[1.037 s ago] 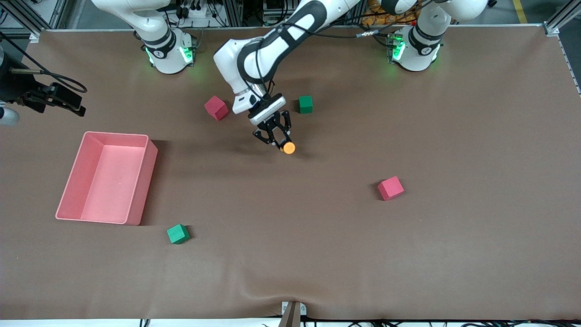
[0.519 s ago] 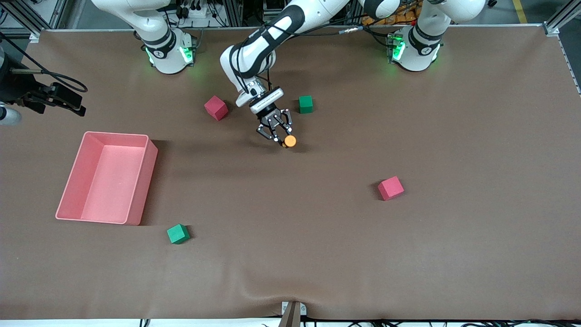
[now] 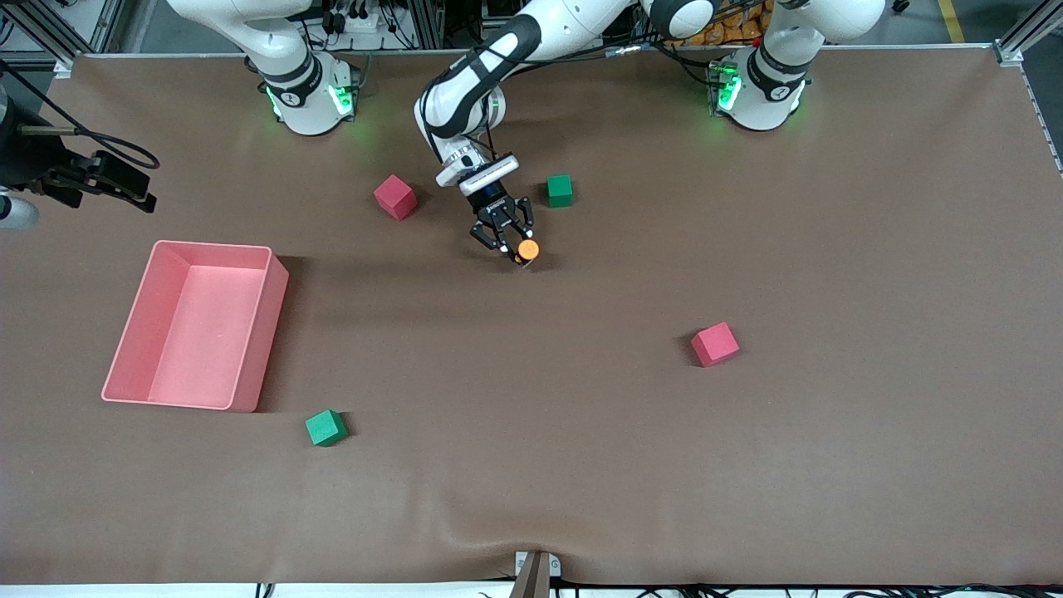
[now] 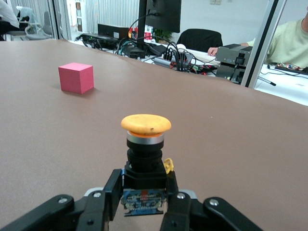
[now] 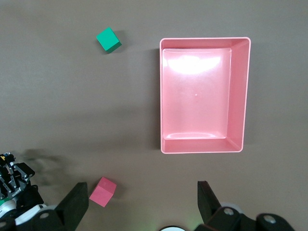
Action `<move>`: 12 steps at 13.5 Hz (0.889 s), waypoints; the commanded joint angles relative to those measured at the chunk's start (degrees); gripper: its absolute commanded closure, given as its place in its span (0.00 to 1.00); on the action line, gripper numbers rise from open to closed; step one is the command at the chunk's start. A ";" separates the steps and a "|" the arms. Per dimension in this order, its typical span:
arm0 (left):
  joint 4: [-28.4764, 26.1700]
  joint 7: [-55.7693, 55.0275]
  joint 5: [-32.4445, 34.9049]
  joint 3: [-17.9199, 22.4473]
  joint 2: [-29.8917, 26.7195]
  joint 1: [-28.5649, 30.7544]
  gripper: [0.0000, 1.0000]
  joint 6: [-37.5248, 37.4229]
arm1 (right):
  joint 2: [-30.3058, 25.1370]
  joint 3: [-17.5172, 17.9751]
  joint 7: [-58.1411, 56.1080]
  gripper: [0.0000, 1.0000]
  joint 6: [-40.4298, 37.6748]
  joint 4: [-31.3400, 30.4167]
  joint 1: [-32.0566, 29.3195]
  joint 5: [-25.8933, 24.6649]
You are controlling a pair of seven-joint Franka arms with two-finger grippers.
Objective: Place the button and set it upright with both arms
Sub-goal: 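Carry the button with the left gripper and lower it upright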
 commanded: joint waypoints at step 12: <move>1.38 -2.73 4.11 0.63 5.15 -0.34 1.00 -0.89 | -0.15 0.07 -0.55 0.00 -0.92 0.16 -0.16 -1.18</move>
